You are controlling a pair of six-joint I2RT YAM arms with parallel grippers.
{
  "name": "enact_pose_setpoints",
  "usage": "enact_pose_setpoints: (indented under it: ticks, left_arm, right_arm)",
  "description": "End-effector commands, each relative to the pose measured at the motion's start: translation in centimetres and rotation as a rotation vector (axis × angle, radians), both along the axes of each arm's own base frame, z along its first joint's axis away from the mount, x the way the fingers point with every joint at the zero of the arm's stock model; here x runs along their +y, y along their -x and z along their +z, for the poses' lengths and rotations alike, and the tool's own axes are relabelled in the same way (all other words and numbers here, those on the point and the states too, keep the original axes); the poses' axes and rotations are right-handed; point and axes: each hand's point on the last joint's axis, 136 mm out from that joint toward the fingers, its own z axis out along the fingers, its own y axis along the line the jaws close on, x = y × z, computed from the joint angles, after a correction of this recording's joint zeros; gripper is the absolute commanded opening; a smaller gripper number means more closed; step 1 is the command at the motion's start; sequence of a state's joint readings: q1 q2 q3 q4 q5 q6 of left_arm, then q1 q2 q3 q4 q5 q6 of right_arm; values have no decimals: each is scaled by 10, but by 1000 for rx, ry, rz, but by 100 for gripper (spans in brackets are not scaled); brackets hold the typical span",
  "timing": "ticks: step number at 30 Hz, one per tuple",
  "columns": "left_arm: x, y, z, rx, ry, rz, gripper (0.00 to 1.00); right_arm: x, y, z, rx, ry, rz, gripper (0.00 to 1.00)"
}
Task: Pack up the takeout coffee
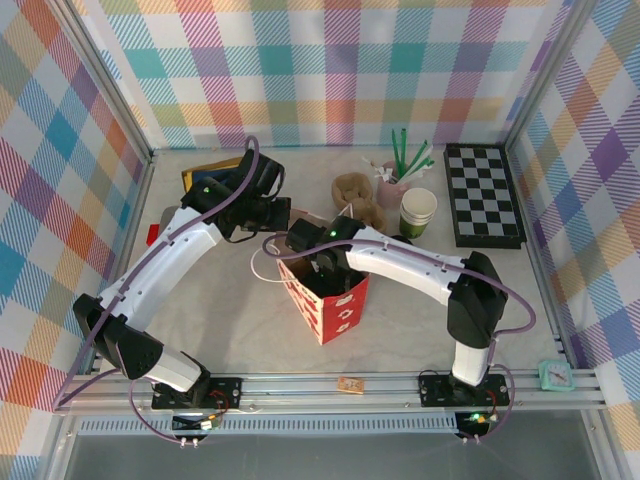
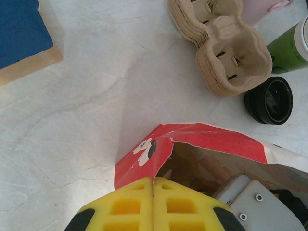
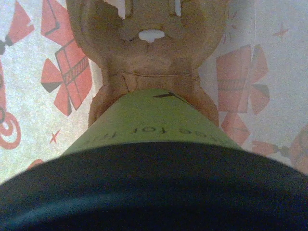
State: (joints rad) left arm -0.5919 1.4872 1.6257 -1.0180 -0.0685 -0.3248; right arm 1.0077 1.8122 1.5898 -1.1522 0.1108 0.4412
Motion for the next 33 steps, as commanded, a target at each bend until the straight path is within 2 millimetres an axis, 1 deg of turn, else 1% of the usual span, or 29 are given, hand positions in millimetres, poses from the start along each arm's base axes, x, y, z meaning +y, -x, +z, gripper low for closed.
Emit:
enact_pose_setpoints:
  ticks: [1, 10, 16, 25, 33]
  left_arm:
    - [8, 5, 5, -8, -2, 20, 0]
    - [10, 5, 5, -11, -6, 24, 0]
    - [10, 3, 7, -18, -13, 26, 0]
    - [10, 1, 8, -26, -15, 33, 0]
    - [11, 0, 9, -30, -18, 37, 0]
  right_arm:
    - [-7, 2, 17, -8, -13, -18, 56]
    - [-11, 3, 16, -5, 0, -25, 57]
    - [-10, 4, 10, 10, 4, -23, 57]
    - [-11, 12, 8, 28, 0, -30, 56]
    - [-15, 14, 5, 29, 9, -36, 56]
